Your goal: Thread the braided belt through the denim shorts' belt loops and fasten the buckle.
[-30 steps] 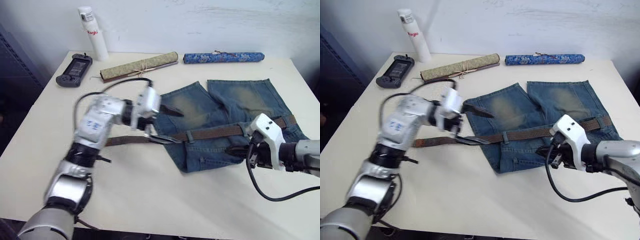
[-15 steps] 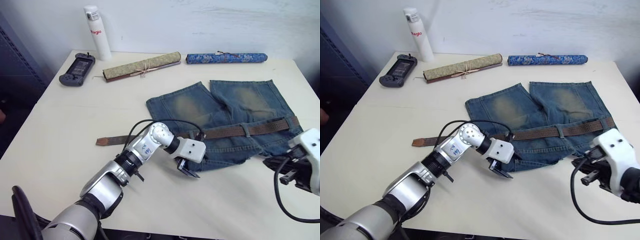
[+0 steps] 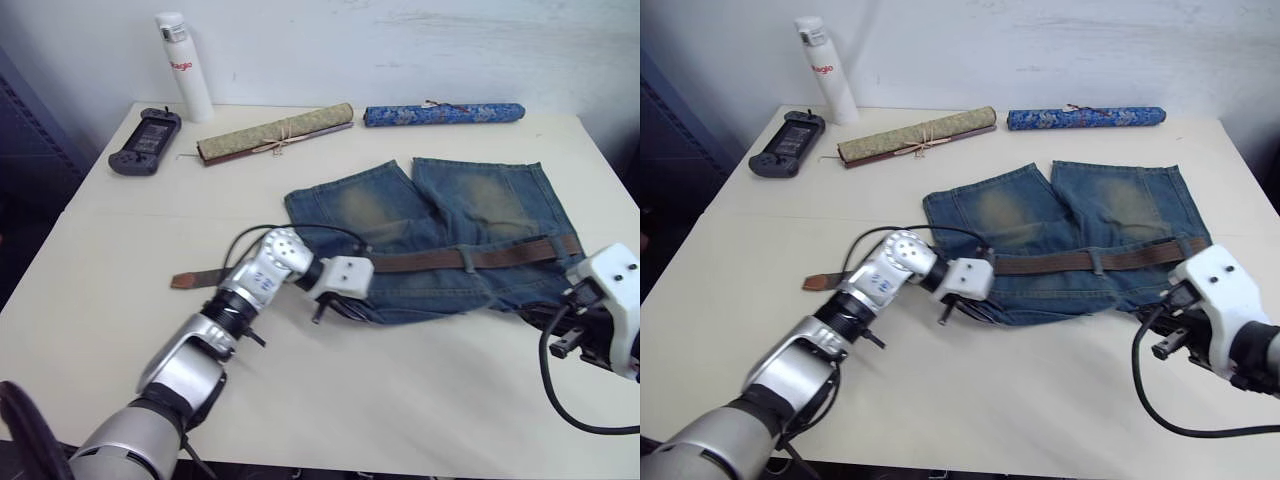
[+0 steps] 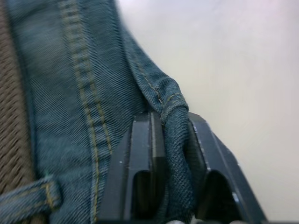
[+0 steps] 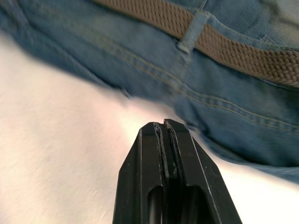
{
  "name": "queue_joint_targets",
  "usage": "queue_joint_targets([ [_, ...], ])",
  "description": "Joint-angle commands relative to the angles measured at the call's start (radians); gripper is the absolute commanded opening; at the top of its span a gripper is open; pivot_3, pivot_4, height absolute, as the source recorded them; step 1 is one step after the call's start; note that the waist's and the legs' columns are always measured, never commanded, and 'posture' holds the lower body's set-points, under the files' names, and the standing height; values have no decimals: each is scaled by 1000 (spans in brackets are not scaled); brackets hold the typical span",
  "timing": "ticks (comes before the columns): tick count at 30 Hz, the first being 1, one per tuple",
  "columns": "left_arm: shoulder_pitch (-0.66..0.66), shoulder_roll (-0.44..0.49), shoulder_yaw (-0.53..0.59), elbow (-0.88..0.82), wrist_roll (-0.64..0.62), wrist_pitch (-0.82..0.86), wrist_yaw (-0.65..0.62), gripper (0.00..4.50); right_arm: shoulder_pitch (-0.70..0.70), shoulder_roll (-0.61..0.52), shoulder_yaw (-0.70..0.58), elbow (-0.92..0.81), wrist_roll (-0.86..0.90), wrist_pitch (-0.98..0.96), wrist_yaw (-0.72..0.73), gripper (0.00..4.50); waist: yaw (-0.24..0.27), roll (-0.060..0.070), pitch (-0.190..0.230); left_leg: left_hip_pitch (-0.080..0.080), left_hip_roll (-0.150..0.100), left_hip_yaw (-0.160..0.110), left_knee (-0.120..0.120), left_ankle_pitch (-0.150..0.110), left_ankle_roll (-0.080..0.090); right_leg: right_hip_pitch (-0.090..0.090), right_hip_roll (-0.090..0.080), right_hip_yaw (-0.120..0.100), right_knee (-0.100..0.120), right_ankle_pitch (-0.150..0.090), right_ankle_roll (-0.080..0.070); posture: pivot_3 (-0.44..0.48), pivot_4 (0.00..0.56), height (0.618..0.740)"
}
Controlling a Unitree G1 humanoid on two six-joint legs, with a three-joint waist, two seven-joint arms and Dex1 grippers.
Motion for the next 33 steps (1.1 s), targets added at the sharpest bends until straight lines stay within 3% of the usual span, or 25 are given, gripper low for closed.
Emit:
queue_joint_targets([
  [1,11,87,70,-26,-19,0,-17,243,-32,-42,48,25,-14,-62,-8,0,0,0,0,0,0,0,0,0,0,0,0,0,0,0,0,0,150,686],
  [9,57,274,162,37,-40,-127,-57,160,-93,-92,191,122,-21,-167,6,0,-3,-1,1,0,0,0,0,0,0,0,0,0,0,0,0,0,150,686],
  [19,258,446,301,-101,-145,27,-66,160,-116,-116,320,246,-64,-301,37,0,-18,-1,1,0,0,0,0,0,0,-1,0,0,0,0,0,0,150,686],
  [25,356,478,355,-196,-177,124,-14,159,-136,-94,372,315,-82,-359,46,0,-24,0,2,0,0,0,-1,0,-1,-1,0,1,0,0,0,0,150,686],
  [27,385,487,385,-251,-235,203,-33,1159,-140,-85,373,338,-74,-365,55,0,-24,0,2,0,0,0,-1,0,-1,-1,-1,1,0,0,0,0,150,686],
  [28,400,496,392,-274,-257,236,-49,1190,-143,-81,369,349,-65,-361,58,0,-24,0,2,0,0,0,-1,0,-1,-1,-1,1,0,0,0,0,150,686],
  [30,423,508,407,-312,-288,280,-66,1905,-132,-92,372,356,-68,-380,80,0,-25,0,2,0,0,0,-1,-1,-1,-2,0,1,0,0,0,0,150,686],
  [32,433,516,429,-339,-319,313,-65,2290,-119,-101,372,354,-74,-401,102,649,-24,1,2,-1,0,0,-1,-1,-1,-2,-1,1,0,0,0,0,150,686],
  [33,435,527,445,-352,-343,331,-81,2453,-113,-105,363,353,-70,-407,117,649,-23,1,2,-1,0,0,-1,-1,-1,-2,-1,1,0,0,0,0,150,686],
])
